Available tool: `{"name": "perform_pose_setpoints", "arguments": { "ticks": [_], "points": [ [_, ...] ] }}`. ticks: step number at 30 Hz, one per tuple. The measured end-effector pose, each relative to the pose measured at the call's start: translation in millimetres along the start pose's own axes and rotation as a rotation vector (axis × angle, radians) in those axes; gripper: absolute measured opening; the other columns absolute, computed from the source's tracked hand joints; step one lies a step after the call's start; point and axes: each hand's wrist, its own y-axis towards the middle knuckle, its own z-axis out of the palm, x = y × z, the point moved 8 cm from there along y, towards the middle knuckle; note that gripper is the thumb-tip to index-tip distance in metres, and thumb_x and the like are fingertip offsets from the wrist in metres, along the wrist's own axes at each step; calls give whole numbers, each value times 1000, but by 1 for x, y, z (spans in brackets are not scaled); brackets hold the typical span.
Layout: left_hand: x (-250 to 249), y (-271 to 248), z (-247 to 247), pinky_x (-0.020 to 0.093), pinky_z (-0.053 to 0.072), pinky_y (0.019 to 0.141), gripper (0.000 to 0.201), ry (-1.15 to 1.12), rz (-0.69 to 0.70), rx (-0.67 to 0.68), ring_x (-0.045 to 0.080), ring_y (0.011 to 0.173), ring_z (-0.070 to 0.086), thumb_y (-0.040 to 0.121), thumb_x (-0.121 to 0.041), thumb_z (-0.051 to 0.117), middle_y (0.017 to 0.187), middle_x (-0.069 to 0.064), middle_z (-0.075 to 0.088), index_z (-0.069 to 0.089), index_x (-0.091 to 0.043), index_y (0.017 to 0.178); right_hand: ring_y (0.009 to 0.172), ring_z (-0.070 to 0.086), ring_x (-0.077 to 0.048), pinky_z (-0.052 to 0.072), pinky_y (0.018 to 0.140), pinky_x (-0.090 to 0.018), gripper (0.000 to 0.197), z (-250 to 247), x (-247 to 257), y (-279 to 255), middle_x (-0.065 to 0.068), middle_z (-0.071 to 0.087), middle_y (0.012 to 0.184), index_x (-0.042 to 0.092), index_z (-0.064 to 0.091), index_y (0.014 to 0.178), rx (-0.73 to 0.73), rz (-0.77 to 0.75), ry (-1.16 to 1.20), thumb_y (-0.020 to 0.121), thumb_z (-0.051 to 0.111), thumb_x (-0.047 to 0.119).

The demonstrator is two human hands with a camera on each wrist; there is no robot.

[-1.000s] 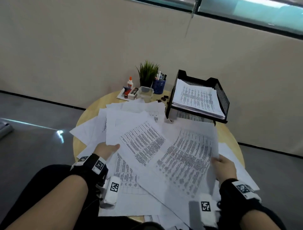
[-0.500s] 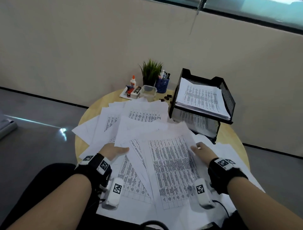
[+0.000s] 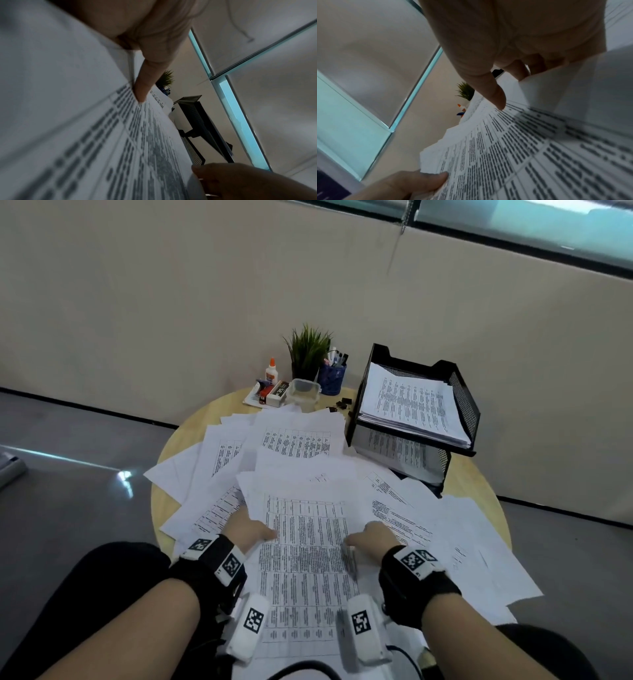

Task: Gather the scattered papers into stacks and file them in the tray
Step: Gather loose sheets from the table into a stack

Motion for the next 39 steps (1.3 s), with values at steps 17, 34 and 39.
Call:
{"name": "perform_pose_setpoints", "arguments": {
  "ticks": [17, 34, 39],
  "points": [
    [8, 17, -47, 30, 40, 72, 16, 128, -62, -282, 22, 78, 50, 75, 5, 66, 82, 15, 53, 54, -2, 85, 120, 48, -28, 44, 96, -36, 83, -65, -22, 46, -9, 47, 132, 12, 35, 135, -35, -124, -430, 71, 77, 42],
    [16, 21, -47, 32, 39, 84, 32, -23, -101, -295, 29, 107, 55, 78, 3, 69, 107, 15, 60, 59, 4, 109, 73, 55, -16, 35, 49, -18, 7, -104, -8, 36, 3, 57, 75, 17, 60, 77, -171, -223, -488, 83, 57, 14],
    [18, 21, -46, 33, 39, 87, 41, -42, -89, -308, 34, 116, 53, 78, 2, 71, 120, 18, 59, 56, 8, 115, 65, 57, -13, 43, 53, -19, 20, -162, 17, -12, 6, 59, 67, 18, 66, 74, -341, -255, -473, 84, 49, 20]
  ]
}}
